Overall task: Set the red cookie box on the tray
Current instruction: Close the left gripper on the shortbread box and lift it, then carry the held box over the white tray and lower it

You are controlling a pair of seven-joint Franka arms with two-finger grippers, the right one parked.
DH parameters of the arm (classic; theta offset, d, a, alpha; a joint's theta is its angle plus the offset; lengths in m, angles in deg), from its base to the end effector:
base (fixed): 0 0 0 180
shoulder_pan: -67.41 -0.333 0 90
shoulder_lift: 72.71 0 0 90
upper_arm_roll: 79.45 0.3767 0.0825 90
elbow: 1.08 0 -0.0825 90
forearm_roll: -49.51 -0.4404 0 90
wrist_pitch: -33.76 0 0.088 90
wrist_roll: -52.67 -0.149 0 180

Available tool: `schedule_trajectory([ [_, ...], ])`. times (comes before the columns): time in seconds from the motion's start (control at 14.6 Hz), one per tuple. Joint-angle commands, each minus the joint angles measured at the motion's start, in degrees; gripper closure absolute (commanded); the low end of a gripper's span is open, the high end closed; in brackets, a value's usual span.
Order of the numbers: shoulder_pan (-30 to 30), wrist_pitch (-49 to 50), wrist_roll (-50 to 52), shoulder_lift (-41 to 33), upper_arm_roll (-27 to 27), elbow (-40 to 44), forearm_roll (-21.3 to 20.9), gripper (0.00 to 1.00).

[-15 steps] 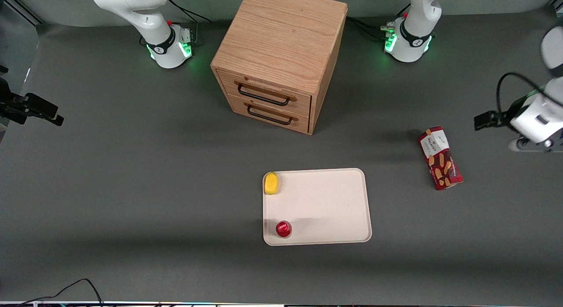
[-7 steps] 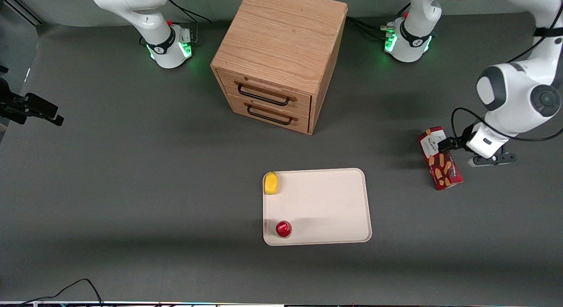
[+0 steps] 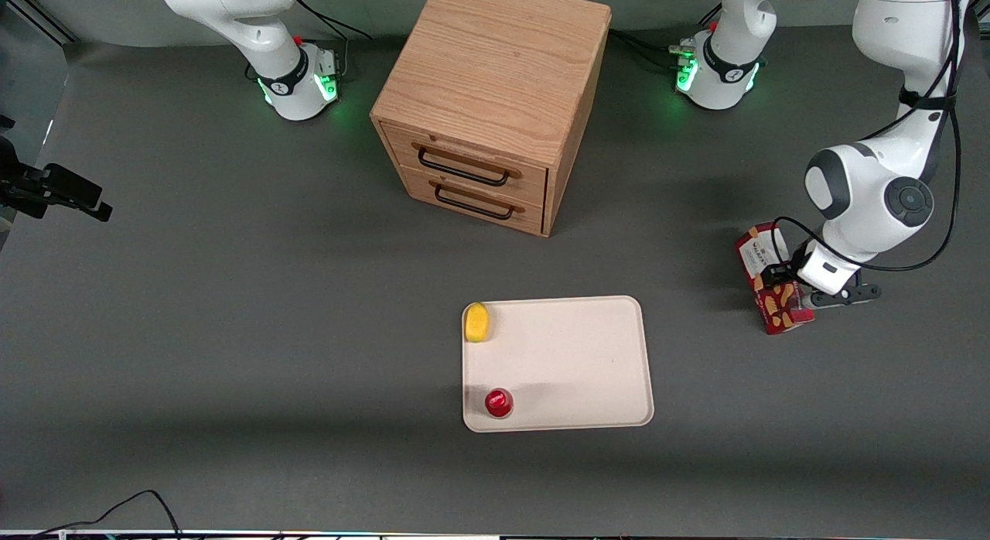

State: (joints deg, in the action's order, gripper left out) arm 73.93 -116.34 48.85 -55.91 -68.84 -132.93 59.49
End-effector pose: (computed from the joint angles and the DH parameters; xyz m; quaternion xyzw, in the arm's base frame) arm 0.5782 0.0447 0.1928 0.9970 0.0728 0.0181 0.0168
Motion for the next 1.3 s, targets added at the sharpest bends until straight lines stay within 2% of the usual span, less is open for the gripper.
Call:
schedule_trajectory([
  [0.0, 0.78, -0.02, -1.01, -1.76, 0.20, -1.04, 1.36, 1.00],
  [0.14, 1.04, 3.39, -0.66, -4.21, 0.11, -0.78, 1.36, 1.00],
  [0.41, 1.04, 24.71, -0.92, -17.55, 0.46, 3.51, 0.32, 1.00],
  [0.48, 1.04, 32.43, -0.66, -19.67, 0.55, 7.27, -1.26, 1.00],
  [0.62, 1.04, 51.13, 0.30, -20.49, 0.55, 20.42, -6.52, 1.00],
  [0.75, 1.04, 62.43, 0.31, -19.87, 0.46, 30.65, -8.30, 1.00],
  [0.96, 1.65, 64.68, 1.53, -19.61, -0.06, 33.15, -8.74, 1.00],
  [1.03, 2.09, 63.98, 5.02, -18.74, -1.55, 33.32, -8.57, 1.00],
  [1.24, 2.36, 59.16, 20.55, -13.39, -10.75, 35.95, -7.52, 1.00],
])
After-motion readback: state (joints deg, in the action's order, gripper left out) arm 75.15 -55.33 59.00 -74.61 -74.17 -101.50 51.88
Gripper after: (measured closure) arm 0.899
